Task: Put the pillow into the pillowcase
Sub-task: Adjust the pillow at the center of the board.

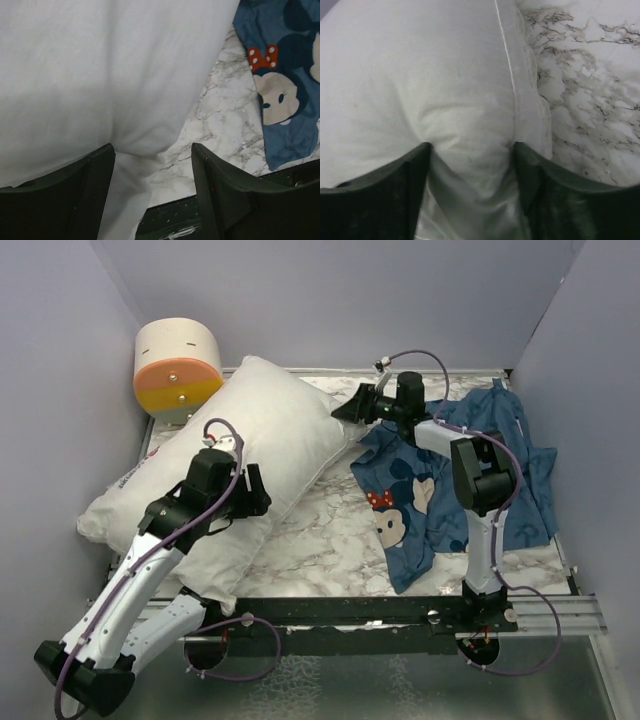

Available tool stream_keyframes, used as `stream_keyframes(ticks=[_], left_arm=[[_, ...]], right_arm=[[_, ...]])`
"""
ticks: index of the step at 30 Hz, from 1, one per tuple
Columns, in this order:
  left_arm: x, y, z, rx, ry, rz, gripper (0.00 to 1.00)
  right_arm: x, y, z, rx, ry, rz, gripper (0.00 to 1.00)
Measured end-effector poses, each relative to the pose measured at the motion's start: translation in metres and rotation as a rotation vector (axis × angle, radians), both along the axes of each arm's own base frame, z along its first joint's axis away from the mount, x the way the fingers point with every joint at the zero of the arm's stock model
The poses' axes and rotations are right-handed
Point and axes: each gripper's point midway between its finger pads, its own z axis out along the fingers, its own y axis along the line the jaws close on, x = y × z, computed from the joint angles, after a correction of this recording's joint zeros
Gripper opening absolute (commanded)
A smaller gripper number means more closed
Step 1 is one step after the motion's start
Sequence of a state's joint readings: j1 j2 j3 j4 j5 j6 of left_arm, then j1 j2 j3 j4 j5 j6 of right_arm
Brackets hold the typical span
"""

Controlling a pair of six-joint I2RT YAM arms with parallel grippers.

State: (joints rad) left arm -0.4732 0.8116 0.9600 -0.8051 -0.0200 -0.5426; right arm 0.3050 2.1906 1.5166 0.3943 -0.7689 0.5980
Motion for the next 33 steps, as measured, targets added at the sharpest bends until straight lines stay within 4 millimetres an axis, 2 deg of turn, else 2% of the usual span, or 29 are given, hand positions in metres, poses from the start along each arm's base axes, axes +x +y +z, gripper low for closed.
stream_keyframes(ticks=[2, 3, 4, 6, 8, 13, 15, 18, 22, 23, 25, 28, 30, 32, 33], left_arm=[[0.0, 0.002, -0.019, 0.044, 0.061, 0.001, 0.66], [0.002, 0.002, -0.026, 0.066, 0.084, 0.0, 0.66], [0.004, 0.002, -0.031, 0.086, 0.102, -0.002, 0.67], [0.008, 0.006, -0.039, 0.133, 0.125, 0.002, 0.67], [0.013, 0.01, -0.041, 0.182, 0.135, 0.007, 0.67], [0.041, 0.026, -0.042, 0.29, 0.146, 0.033, 0.66], [0.057, 0.034, -0.041, 0.313, 0.147, 0.058, 0.66], [0.08, 0.039, -0.032, 0.33, 0.114, 0.077, 0.66], [0.1, 0.037, -0.01, 0.314, 0.026, 0.084, 0.67], [0.1, 0.036, -0.005, 0.306, 0.011, 0.085, 0.67], [0.095, 0.035, 0.004, 0.283, -0.016, 0.082, 0.68], [0.086, 0.029, 0.027, 0.198, -0.109, 0.075, 0.69], [0.075, 0.023, 0.051, 0.113, -0.2, 0.057, 0.7], [0.062, 0.018, 0.071, 0.043, -0.27, 0.036, 0.7], [0.055, 0.016, 0.083, 0.007, -0.308, 0.021, 0.7]], right_arm=[[-0.01, -0.003, -0.005, -0.005, 0.013, 0.015, 0.17], [-0.015, -0.005, -0.008, -0.005, 0.025, 0.018, 0.07], [-0.024, -0.009, -0.007, -0.007, 0.022, 0.018, 0.02], [-0.046, -0.017, -0.002, -0.011, 0.03, 0.009, 0.01], [-0.069, -0.027, 0.01, -0.014, 0.021, -0.007, 0.01], [-0.13, -0.052, 0.063, 0.008, -0.074, -0.055, 0.01], [-0.152, -0.059, 0.073, 0.016, -0.1, -0.06, 0.01], [-0.18, -0.065, 0.072, 0.017, -0.104, -0.055, 0.01], [-0.224, -0.061, 0.043, -0.013, -0.051, -0.006, 0.02], [-0.233, -0.059, 0.037, -0.022, -0.04, 0.009, 0.03], [-0.251, -0.052, 0.027, -0.043, -0.03, 0.055, 0.13], [-0.277, -0.041, 0.018, -0.068, -0.027, 0.138, 0.48], [-0.29, -0.039, 0.014, -0.09, -0.024, 0.176, 0.64], [-0.301, -0.041, 0.02, -0.101, -0.045, 0.193, 0.8], [-0.305, -0.044, 0.03, -0.099, -0.074, 0.185, 0.87]])
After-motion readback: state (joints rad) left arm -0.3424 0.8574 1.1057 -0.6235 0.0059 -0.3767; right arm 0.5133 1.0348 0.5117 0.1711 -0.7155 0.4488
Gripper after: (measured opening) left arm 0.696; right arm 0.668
